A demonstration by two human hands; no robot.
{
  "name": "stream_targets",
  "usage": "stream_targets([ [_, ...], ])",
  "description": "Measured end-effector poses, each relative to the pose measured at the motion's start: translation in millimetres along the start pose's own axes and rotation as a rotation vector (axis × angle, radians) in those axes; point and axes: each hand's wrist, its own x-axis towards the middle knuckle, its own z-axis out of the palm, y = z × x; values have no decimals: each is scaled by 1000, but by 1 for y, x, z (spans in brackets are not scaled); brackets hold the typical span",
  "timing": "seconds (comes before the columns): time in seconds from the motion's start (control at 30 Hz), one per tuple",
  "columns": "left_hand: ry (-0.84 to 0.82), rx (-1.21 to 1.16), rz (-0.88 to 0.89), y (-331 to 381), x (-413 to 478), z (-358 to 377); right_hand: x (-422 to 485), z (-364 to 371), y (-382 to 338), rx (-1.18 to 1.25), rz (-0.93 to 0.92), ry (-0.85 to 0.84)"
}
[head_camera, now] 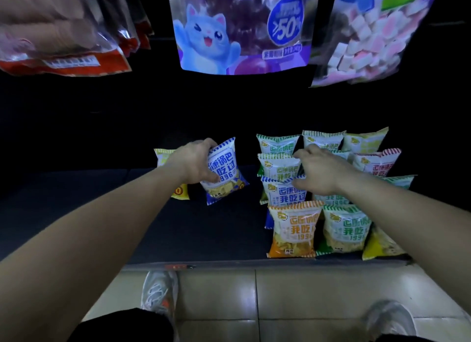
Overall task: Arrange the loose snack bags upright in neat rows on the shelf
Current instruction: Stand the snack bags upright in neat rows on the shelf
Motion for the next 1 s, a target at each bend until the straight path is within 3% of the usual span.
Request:
stream_targets([
  [0.27, -81, 2, 29, -5, 97, 45, 58, 43, 17, 106, 46, 19],
  [0.4, -97, 124, 43, -3, 125, 65, 72, 57, 16, 202, 60, 5],
  [0.73, 101, 360, 44, 7, 140, 96, 72, 70, 15, 204, 51, 18],
  [1.0, 179, 303, 60, 7, 130, 99, 70, 66, 16, 181, 66, 20],
])
